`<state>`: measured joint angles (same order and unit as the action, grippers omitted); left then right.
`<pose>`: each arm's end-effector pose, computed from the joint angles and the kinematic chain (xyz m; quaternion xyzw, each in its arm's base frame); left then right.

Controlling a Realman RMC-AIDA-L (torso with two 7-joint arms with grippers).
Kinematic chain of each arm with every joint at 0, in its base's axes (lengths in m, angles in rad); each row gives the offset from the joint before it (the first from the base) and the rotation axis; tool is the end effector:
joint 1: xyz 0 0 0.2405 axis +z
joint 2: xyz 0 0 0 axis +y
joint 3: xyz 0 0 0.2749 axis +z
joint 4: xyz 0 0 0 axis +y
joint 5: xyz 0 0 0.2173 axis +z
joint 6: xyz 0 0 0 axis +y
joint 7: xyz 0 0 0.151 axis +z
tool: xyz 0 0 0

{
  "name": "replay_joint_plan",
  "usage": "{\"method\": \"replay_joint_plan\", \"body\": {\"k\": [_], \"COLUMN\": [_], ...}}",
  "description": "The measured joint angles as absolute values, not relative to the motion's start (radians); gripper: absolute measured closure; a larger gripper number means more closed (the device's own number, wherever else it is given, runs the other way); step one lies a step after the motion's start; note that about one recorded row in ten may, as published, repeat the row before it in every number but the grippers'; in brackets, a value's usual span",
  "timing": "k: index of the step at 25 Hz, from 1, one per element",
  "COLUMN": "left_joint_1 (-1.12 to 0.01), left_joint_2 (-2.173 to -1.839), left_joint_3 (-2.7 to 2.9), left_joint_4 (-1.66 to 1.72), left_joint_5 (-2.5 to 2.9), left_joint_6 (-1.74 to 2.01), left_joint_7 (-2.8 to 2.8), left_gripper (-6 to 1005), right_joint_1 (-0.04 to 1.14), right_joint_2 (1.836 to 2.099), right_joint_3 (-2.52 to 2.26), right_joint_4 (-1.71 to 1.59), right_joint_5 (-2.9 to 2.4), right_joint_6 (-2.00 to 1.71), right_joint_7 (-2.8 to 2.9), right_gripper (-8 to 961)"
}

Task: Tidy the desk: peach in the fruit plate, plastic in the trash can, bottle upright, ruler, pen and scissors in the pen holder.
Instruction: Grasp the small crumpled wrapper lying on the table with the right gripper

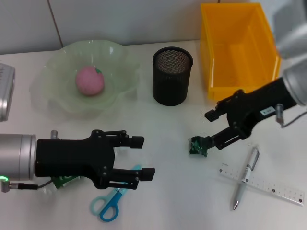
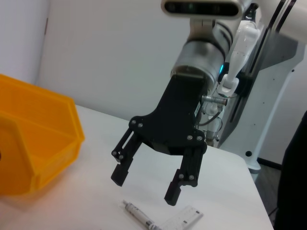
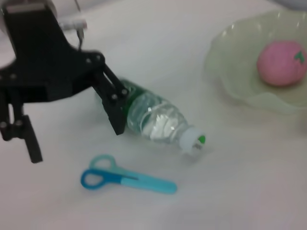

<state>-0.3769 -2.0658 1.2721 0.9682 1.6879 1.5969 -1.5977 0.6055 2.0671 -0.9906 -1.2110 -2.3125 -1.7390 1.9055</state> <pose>-0.2195 0.3047 -0.0376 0.9614 0.1547 0.2274 0.0107 0.2078 0.3638 0.0214 -0.9823 0.1763 -0.0120 0.0623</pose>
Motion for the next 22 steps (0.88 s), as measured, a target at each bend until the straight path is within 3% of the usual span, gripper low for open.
{"method": "replay_joint_plan", "body": {"k": [9,22], "left_joint_1": [-0.351,-0.346], "left_joint_2": [-2.06,-2.051], "left_joint_3": [1.258,1.248], "left_joint_4": [0.929,0.937], "left_joint_5": [1.689,1.69], "left_joint_6": [1.584,1.591], "left_joint_7": [-1.547,-1.551], "left_gripper": [189,188], "right_joint_1": [0.736,0.75], "right_joint_2": [2.078,2.08], "right_joint_3": [-1.255,-1.428], "right_joint_4": [-1.212,-1.095], "right_joint_5": [-2.522,-2.554], "right_joint_6": [-1.633,-1.477], "right_joint_7": [2.084,2.116], "right_gripper": [183,184]}}
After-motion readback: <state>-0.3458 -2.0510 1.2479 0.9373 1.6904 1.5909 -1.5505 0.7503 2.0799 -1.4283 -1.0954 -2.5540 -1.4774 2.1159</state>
